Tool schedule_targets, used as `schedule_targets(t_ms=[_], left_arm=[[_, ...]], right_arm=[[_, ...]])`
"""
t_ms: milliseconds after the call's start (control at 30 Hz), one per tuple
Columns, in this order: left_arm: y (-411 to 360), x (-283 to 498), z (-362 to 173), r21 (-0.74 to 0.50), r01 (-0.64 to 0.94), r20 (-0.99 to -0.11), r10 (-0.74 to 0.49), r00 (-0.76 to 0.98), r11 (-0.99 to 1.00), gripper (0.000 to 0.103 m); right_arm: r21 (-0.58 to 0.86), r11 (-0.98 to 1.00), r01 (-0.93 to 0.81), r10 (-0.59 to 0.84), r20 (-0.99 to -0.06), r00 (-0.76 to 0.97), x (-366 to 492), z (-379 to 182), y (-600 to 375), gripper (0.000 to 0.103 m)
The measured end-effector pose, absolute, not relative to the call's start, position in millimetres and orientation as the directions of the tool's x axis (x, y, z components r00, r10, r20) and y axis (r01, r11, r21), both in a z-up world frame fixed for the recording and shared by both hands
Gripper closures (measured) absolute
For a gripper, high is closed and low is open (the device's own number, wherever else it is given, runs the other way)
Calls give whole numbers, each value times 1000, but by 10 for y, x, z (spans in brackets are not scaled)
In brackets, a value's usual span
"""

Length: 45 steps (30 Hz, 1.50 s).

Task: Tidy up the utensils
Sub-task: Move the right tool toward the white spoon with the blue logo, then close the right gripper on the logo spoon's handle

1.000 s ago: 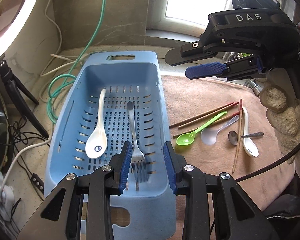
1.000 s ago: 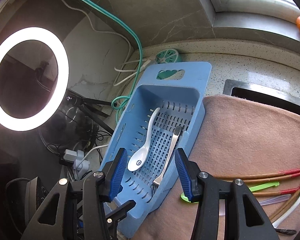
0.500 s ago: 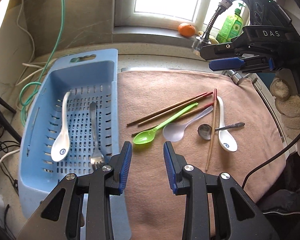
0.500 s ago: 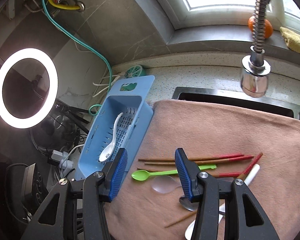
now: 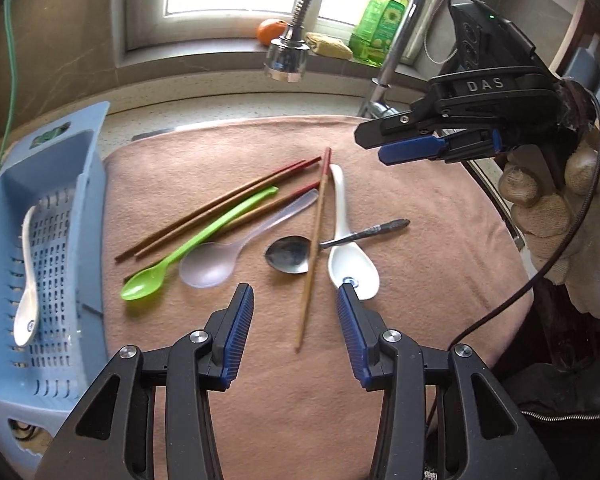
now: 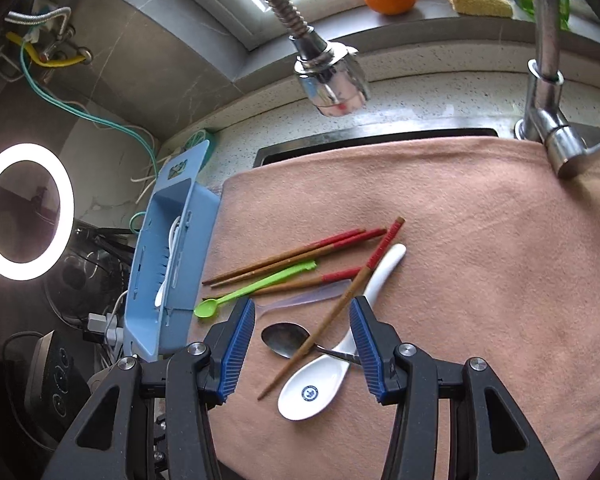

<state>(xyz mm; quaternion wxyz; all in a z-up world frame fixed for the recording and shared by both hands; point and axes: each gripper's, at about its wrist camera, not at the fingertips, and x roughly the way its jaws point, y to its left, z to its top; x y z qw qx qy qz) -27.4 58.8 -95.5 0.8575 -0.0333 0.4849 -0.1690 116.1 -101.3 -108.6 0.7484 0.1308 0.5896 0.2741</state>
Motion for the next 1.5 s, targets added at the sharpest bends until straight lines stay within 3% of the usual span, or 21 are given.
schedule_targets(t_ms=[633, 1067, 1333, 1500], left_arm=[[27, -150, -1259, -242, 264, -853, -334, 400, 934, 61], [22, -24, -1374, -261, 231, -859, -334, 387, 937, 63], [-22, 1, -1395, -256, 232, -859, -331, 390, 938, 66], [36, -75, -1371, -265, 238, -854, -342, 392, 935, 66]], right_arm=[[563, 807, -179, 575, -818, 20, 1367, -1637, -1134, 66], [570, 798, -194, 577, -816, -24, 1386, -1760, -999, 78], [571, 801, -182, 575, -817, -35, 1393, -1833, -975, 92], [574, 802, -165, 578, -816, -27, 1370, -1816, -1003, 92]])
